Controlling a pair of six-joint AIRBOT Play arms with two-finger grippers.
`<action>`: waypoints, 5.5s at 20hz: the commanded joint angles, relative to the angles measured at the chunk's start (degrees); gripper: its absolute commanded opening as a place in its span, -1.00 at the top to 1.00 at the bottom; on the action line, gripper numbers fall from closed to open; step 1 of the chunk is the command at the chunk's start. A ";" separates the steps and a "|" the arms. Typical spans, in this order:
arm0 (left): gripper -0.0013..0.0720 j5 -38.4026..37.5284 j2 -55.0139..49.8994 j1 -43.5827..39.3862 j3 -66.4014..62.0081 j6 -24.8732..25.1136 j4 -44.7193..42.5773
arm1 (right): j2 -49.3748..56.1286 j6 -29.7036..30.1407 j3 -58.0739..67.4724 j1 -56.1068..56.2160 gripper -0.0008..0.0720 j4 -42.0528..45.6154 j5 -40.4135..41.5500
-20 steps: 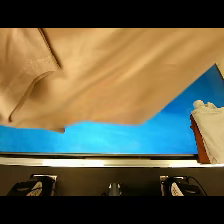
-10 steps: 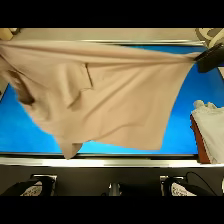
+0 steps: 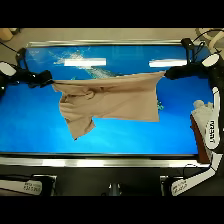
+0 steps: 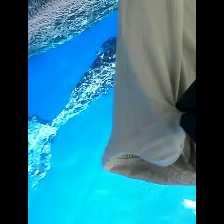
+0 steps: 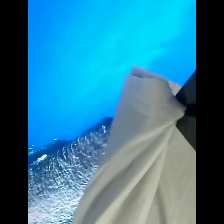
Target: Fold the shirts.
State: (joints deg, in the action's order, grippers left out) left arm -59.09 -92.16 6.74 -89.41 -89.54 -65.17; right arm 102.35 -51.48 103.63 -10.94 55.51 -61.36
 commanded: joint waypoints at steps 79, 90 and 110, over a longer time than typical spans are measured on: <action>0.89 -10.43 42.51 -0.07 -13.00 3.41 -6.82 | -42.12 7.19 0.74 7.52 0.93 21.92 -20.13; 0.89 15.32 12.09 -3.52 22.38 11.78 2.54 | -2.91 1.29 -8.70 7.52 0.93 17.57 1.62; 0.89 -19.50 -4.52 -0.11 1.57 14.62 -1.75 | -1.36 -1.01 -9.09 7.52 0.93 24.90 -19.80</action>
State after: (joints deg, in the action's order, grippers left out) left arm -64.82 -97.27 5.98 -88.86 -75.11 -63.81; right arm 100.27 -52.03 94.83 -3.44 78.37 -67.81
